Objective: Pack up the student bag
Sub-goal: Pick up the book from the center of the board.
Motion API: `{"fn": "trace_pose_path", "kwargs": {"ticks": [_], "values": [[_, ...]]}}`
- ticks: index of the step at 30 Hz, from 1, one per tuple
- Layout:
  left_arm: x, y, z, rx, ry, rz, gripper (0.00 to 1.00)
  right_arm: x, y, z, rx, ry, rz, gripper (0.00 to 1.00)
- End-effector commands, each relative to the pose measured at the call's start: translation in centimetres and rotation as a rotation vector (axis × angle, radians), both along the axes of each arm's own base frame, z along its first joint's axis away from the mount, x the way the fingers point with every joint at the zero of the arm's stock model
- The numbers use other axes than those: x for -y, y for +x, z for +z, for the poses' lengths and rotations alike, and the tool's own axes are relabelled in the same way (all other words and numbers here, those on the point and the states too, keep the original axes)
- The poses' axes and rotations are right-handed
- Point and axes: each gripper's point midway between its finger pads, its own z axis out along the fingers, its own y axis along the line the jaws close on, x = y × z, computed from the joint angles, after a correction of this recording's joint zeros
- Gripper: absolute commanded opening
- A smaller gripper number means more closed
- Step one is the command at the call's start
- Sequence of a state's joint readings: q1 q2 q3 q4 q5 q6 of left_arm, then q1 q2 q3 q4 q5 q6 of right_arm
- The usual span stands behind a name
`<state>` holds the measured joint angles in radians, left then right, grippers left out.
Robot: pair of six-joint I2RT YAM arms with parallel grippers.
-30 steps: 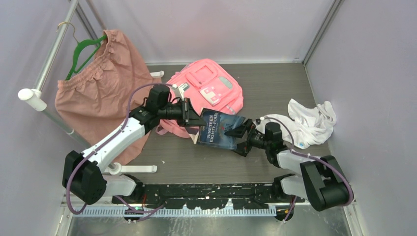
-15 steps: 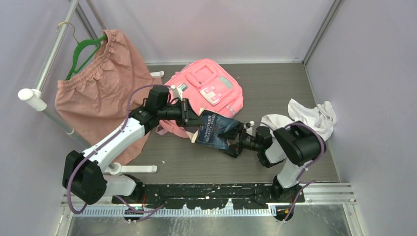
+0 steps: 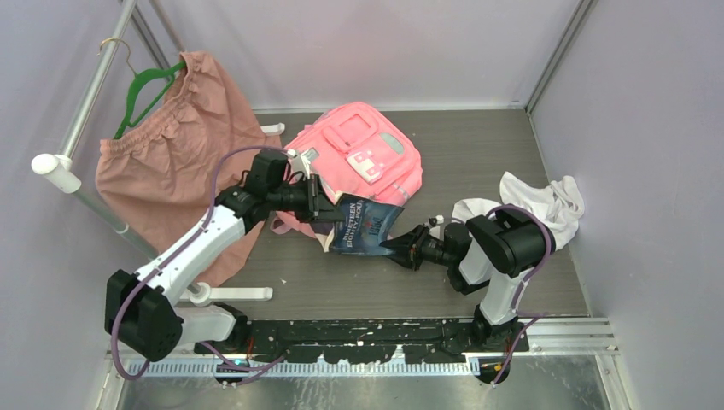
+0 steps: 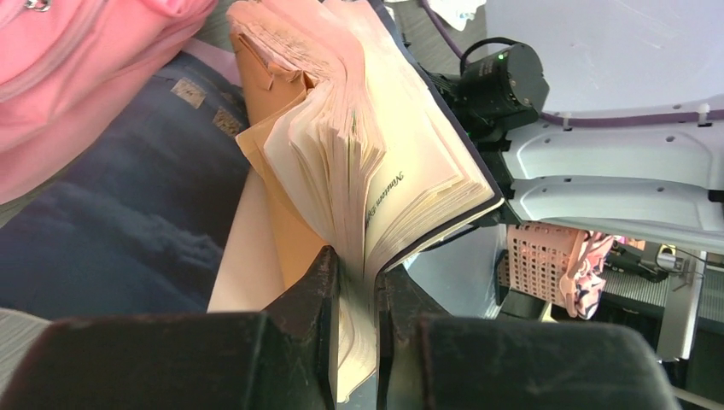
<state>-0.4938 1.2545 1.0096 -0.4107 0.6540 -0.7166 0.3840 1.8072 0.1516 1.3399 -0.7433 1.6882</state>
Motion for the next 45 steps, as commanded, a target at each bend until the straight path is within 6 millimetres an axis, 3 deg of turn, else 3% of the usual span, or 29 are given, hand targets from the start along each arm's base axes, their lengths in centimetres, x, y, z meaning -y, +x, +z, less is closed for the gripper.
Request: {"fn": "trace_pose_path", "kwargs": {"ticks": [1,4,6,8,10,12,14,18,21,23,25,28,32,40,45], "values": [[1.0,-0.8,2.3,0.058,-0.059,-0.089,0.0,-0.9,-0.7,1.6,0.104,0.036,0.063,0.17],[0.5,-0.5,1.5,0.035,-0.024,-0.076,0.0,-0.9,-0.7,1.9,0.113,0.041,0.061,0.01],[0.2,-0.4,1.2,0.027,-0.008,-0.068,0.03,-0.9,-0.6,2.6,0.129,0.054,0.057,0.01],[-0.2,-0.3,1.0,0.027,0.011,-0.055,0.17,-1.0,-0.5,4.0,0.159,0.078,0.058,0.01],[-0.8,-0.2,0.8,0.033,0.043,-0.038,0.44,-1.1,-0.3,5.7,0.197,0.11,0.055,0.01],[-1.5,-0.1,0.5,0.036,0.085,-0.012,0.62,-1.1,-0.1,7.5,0.23,0.139,0.051,0.01],[-1.9,0.0,0.2,0.04,0.109,0.006,0.72,-1.3,0.2,8.9,0.268,0.15,0.056,0.01],[-2.2,0.0,0.4,0.049,0.103,0.03,0.76,-1.4,0.6,9.8,0.318,0.071,0.064,0.01],[-2.8,0.3,1.6,0.082,0.084,0.065,0.76,-0.6,0.3,7.6,0.284,-0.153,0.076,0.01],[-4.0,0.8,2.7,0.132,0.102,0.118,0.76,1.6,-0.3,5.0,0.257,-0.412,0.085,0.01],[-5.5,1.4,3.6,0.186,0.145,0.186,0.8,3.7,-0.8,4.5,0.269,-0.573,0.081,0.01],[-6.7,1.5,4.6,0.243,0.168,0.211,0.82,5.1,-1.0,5.4,0.291,-0.621,0.063,0.01],[-7.2,1.5,4.2,0.226,0.196,0.214,0.82,5.2,-0.7,6.6,0.305,-0.6,0.034,0.01],[-4.8,0.3,4.5,0.154,0.028,0.157,0.83,4.7,0.0,11.6,0.4,-0.548,-0.001,0.01],[-3.2,-0.2,3.2,0.048,-0.115,0.152,0.84,4.3,0.3,14.8,0.464,-0.493,-0.029,0.01]]}}
